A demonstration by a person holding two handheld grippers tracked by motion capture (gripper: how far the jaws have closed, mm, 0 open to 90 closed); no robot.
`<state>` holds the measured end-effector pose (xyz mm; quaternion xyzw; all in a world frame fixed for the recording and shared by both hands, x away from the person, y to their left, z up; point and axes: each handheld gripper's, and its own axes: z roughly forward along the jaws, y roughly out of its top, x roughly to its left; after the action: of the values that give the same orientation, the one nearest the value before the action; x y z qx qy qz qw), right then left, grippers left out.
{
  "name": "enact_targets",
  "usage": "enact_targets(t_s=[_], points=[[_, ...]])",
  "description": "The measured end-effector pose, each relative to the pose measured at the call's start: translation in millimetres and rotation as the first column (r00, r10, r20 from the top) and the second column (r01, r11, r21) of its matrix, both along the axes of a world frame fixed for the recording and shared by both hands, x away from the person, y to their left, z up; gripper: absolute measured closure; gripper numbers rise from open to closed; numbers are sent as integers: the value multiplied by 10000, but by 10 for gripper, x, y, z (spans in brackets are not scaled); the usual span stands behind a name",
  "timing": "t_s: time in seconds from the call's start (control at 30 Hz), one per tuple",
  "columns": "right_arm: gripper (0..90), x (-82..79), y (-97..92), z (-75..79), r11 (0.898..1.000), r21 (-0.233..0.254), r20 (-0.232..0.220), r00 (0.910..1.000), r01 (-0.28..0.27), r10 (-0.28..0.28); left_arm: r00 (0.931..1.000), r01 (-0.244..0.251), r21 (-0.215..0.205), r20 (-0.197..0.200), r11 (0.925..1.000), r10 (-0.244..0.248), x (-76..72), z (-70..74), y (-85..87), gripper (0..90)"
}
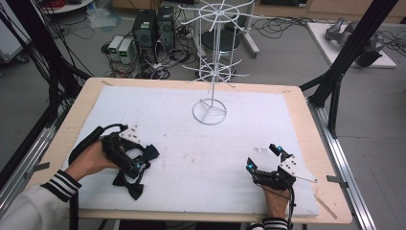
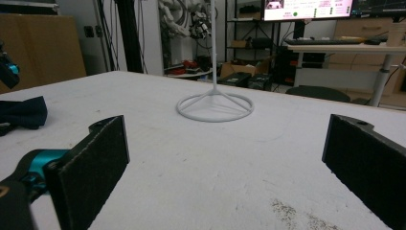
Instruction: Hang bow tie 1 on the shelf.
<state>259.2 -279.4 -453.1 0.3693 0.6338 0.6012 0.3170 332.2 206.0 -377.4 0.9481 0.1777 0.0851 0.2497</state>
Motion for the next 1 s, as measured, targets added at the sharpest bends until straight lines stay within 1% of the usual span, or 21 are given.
enact_targets(t_s=[0.07, 0.2, 0.3, 0.47, 0.6, 0.63, 0.7, 0.73, 0.77, 0.87, 0.9, 0.93, 1.0], points=[[14, 0, -1, 0, 10000, -4, -3, 10000, 1, -1, 9999, 108, 165, -99, 9998, -106, 0, -15, -26, 272], [14, 0, 0, 0, 10000, -13, 7, 10000, -4, 4, 9991, 366, 534, -238, 9979, -354, -6, -50, -82, 342], [14, 1, 1, 0, 10000, -1, 12, 10000, 0, 0, 9991, 345, 703, -268, 9969, -327, 0, -69, -101, 361], [14, 0, -1, 0, 10000, -2, -2, 10000, -9, 9, 9979, 266, 910, -606, 9955, -212, 23, -103, -116, 395], [14, 1, 0, 0, 10000, -16, 12, 10000, -12, 12, 9977, 226, 1222, -658, 9922, -146, 43, -132, -134, 405], [14, 1, 0, 0, 10000, -16, 12, 10000, -12, 12, 9976, 284, 1325, -668, 9908, -196, 51, -134, -135, 405], [14, 1, 1, 0, 10000, -9, 15, 10000, -8, 8, 9973, 206, 1320, -720, 9910, -111, 57, -149, -146, 413], [14, 1, 1, 0, 10000, 6, 5, 10000, -9, 9, 9973, 250, 1438, -714, 9893, -148, 63, -147, -149, 409], [14, 1, 0, 0, 10000, 6, 2, 10000, -11, 11, 9976, 174, 1386, -693, 9902, -78, 61, -156, -156, 411], [14, 5, -1, -1, 10000, -10, 52, 10000, -19, 19, 9972, 62, 1486, -742, 9889, 49, 70, -168, -167, 419], [14, 3, -1, -1, 10000, -12, 32, 10000, -24, 24, 9969, 146, 1593, -792, 9871, -20, 76, -166, -169, 431], [14, 4, -1, -1, 10000, -11, 48, 10000, -19, 19, 9969, 83, 1558, -785, 9877, 40, 74, -176, -176, 445], [14, 5, -2, -1, 10000, -20, 53, 10000, -19, 19, 9970, 139, 1723, -771, 9849, -6, 82, -173, -182, 466]])
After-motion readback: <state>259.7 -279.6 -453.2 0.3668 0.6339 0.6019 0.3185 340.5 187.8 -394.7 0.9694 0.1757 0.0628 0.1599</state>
